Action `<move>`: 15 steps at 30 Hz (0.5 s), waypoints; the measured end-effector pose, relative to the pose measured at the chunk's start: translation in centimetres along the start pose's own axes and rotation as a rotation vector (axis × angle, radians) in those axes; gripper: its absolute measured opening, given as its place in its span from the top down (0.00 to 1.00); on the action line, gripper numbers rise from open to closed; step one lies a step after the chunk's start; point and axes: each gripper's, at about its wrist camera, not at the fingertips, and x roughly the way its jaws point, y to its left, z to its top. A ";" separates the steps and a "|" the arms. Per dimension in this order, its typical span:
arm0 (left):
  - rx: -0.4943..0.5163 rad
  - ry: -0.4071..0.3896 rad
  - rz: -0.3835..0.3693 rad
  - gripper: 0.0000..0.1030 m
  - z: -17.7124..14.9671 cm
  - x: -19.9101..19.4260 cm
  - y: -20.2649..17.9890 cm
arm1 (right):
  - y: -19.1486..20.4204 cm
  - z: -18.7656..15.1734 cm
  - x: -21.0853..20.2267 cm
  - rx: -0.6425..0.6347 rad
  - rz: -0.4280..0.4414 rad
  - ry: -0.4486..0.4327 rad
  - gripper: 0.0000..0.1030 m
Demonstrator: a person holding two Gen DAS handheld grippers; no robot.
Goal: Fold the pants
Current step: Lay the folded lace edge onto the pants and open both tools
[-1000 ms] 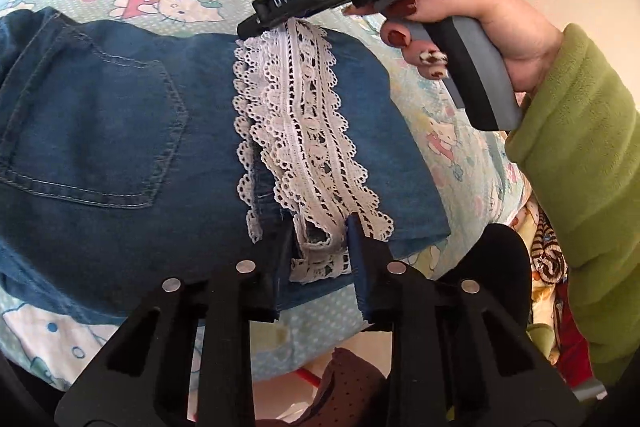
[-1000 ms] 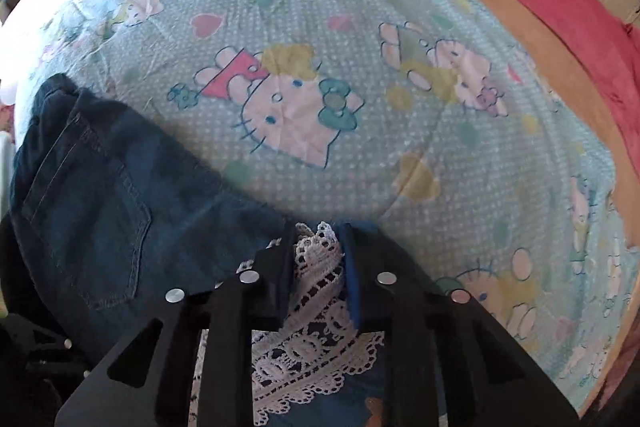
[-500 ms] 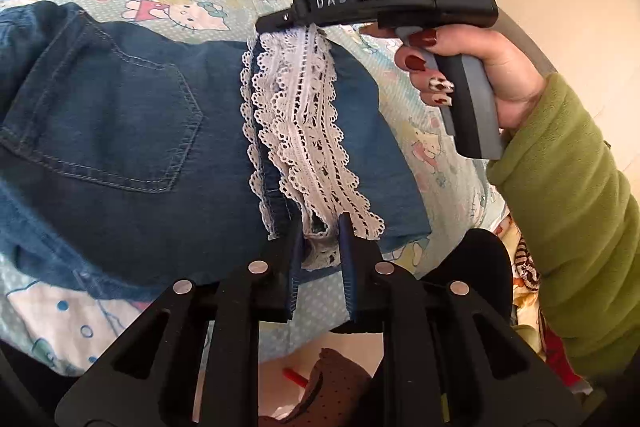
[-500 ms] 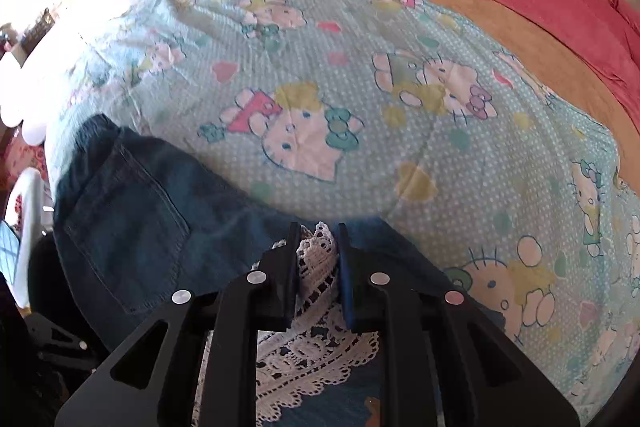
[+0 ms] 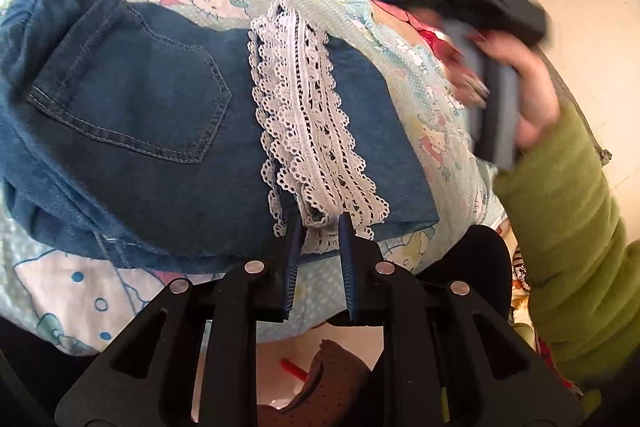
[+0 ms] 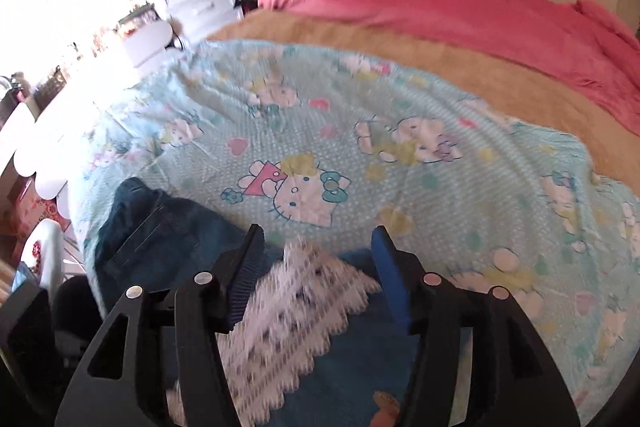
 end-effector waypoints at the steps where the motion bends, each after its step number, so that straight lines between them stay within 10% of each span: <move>1: 0.005 -0.011 0.005 0.89 0.1 -0.5 -0.1 | 0.1 -1.2 -1.5 -0.023 -0.022 -0.021 0.36; 7: 0.082 -0.112 0.133 0.67 2.4 -3.0 -1.2 | 2.4 -10.5 -7.2 -0.133 -0.082 -0.043 0.36; 15: 0.123 -0.058 0.161 0.46 7.7 0.9 -2.1 | 6.0 -16.7 -6.5 -0.223 -0.033 0.007 0.37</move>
